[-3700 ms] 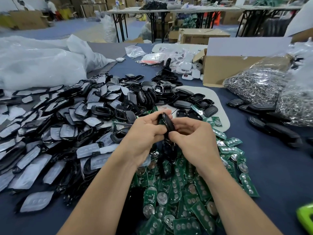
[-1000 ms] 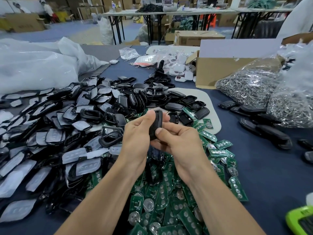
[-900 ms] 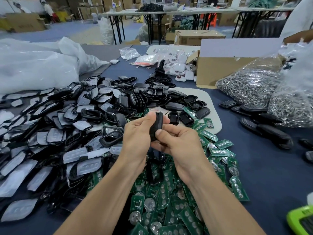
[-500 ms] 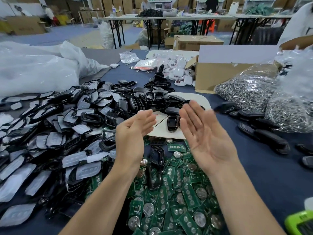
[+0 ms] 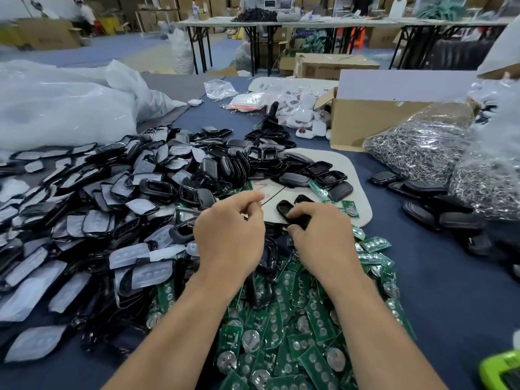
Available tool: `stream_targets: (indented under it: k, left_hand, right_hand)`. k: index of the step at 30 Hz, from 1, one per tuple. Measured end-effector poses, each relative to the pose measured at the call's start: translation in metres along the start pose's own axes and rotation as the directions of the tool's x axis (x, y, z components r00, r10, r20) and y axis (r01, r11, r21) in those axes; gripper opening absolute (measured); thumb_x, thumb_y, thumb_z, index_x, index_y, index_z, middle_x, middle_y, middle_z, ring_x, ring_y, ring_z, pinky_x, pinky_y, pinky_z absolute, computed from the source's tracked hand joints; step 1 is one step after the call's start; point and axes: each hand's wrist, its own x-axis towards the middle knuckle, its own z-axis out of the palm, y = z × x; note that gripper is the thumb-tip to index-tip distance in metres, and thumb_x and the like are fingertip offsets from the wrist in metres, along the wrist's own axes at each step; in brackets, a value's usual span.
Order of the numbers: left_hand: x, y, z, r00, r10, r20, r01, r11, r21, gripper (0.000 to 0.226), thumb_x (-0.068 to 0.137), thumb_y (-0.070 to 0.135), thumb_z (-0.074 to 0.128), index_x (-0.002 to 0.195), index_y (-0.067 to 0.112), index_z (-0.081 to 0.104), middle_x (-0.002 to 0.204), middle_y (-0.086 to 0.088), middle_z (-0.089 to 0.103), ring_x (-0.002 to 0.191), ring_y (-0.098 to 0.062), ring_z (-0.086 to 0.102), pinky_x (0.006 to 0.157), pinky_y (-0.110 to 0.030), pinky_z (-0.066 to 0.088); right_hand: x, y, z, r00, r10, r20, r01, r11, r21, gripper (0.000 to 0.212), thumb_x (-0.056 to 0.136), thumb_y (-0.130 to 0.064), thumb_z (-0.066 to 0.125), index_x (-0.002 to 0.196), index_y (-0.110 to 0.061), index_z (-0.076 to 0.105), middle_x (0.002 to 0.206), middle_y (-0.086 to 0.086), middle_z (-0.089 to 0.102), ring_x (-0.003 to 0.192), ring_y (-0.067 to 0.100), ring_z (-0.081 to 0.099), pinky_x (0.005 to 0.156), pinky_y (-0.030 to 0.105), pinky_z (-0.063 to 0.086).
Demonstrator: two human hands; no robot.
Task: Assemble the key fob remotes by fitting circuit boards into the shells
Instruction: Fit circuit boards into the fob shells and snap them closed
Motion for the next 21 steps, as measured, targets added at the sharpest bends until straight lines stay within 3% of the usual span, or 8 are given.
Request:
stream_targets:
  k: [3, 5, 7, 10, 12, 15, 17, 21]
  left_hand:
    - [-0.002, 0.0, -0.001, 0.992, 0.096, 0.086, -0.101, 0.993, 0.053, 0.038, 0.092, 0.017, 0.071, 0.123, 0.039, 0.076, 0.117, 0.019, 0.077, 0.098, -0.005, 0.072, 0.101, -0.024, 0.053]
    - [-0.004, -0.002, 0.0, 0.971, 0.175, 0.164, -0.185, 0.981, 0.05, 0.053, 0.087, 0.014, 0.077, 0.133, 0.041, 0.07, 0.128, 0.016, 0.073, 0.111, -0.003, 0.066, 0.103, -0.015, 0.043]
    - [-0.004, -0.001, 0.001, 0.954, 0.202, 0.223, -0.203, 0.979, -0.017, 0.063, 0.082, 0.012, 0.083, 0.134, 0.046, 0.067, 0.131, 0.018, 0.071, 0.116, -0.006, 0.066, 0.108, -0.021, 0.046]
    - [-0.005, 0.0, 0.002, 0.952, 0.208, 0.223, -0.196, 0.978, -0.077, 0.071, 0.082, 0.019, 0.087, 0.132, 0.061, 0.057, 0.122, 0.037, 0.067, 0.106, -0.002, 0.069, 0.102, -0.029, 0.055]
    - [-0.003, 0.001, 0.002, 0.968, 0.17, 0.186, -0.15, 0.981, -0.12, 0.07, 0.084, 0.026, 0.086, 0.131, 0.065, 0.052, 0.11, 0.041, 0.067, 0.101, 0.004, 0.07, 0.097, -0.026, 0.058]
    - [0.004, 0.0, -0.002, 0.991, 0.026, 0.129, 0.013, 0.956, -0.292, 0.07, 0.082, 0.035, 0.088, 0.131, 0.067, 0.051, 0.093, 0.037, 0.071, 0.094, 0.012, 0.07, 0.083, -0.012, 0.058]
    - [0.01, -0.002, -0.008, 0.986, -0.089, 0.144, 0.142, 0.9, -0.412, 0.072, 0.08, 0.041, 0.088, 0.14, 0.058, 0.053, 0.089, 0.021, 0.079, 0.084, 0.001, 0.076, 0.074, -0.014, 0.059]
    - [0.021, -0.005, -0.023, 0.932, -0.142, 0.335, 0.321, 0.752, -0.575, 0.072, 0.078, 0.048, 0.079, 0.145, 0.029, 0.057, 0.086, -0.005, 0.081, 0.066, -0.016, 0.076, 0.065, -0.025, 0.062]
  right_hand:
    - [-0.001, -0.005, -0.003, 0.994, 0.047, -0.094, -0.024, 0.972, 0.234, 0.017, 0.088, -0.018, 0.072, 0.091, -0.032, 0.081, 0.073, -0.022, 0.071, 0.063, -0.001, 0.062, 0.065, 0.022, 0.047]
    - [-0.003, -0.011, -0.007, 0.988, 0.109, -0.105, -0.043, 0.867, 0.496, 0.017, 0.085, -0.021, 0.072, 0.086, -0.034, 0.083, 0.075, -0.018, 0.076, 0.068, 0.0, 0.069, 0.068, 0.023, 0.053]
    - [-0.006, -0.015, -0.009, 0.989, 0.143, -0.041, -0.078, 0.731, 0.677, 0.017, 0.083, -0.02, 0.073, 0.082, -0.034, 0.083, 0.077, -0.008, 0.079, 0.075, 0.009, 0.074, 0.073, 0.03, 0.059]
    - [-0.005, -0.016, -0.015, 0.986, 0.168, -0.001, -0.101, 0.595, 0.797, 0.021, 0.095, -0.018, 0.07, 0.081, -0.025, 0.084, 0.08, -0.001, 0.08, 0.074, 0.009, 0.074, 0.067, 0.023, 0.057]
    - [-0.002, -0.009, -0.021, 0.977, 0.199, -0.076, -0.091, 0.715, 0.694, 0.023, 0.097, -0.019, 0.067, 0.082, -0.026, 0.083, 0.079, -0.007, 0.079, 0.077, 0.005, 0.075, 0.07, 0.022, 0.058]
    - [-0.004, -0.002, -0.031, 0.999, 0.038, 0.007, -0.039, 0.978, 0.204, 0.022, 0.092, -0.015, 0.067, 0.092, -0.03, 0.082, 0.078, -0.018, 0.076, 0.065, -0.007, 0.067, 0.063, 0.007, 0.05]
    - [-0.006, -0.003, -0.032, 0.99, 0.024, 0.138, -0.03, 0.999, 0.038, 0.026, 0.09, -0.01, 0.065, 0.096, -0.03, 0.081, 0.086, -0.016, 0.076, 0.059, 0.001, 0.066, 0.061, 0.01, 0.052]
    - [-0.007, -0.006, -0.032, 0.965, 0.066, 0.255, -0.014, 0.98, -0.2, 0.039, 0.089, -0.007, 0.064, 0.113, -0.035, 0.077, 0.114, -0.001, 0.074, 0.104, 0.022, 0.065, 0.096, 0.033, 0.055]
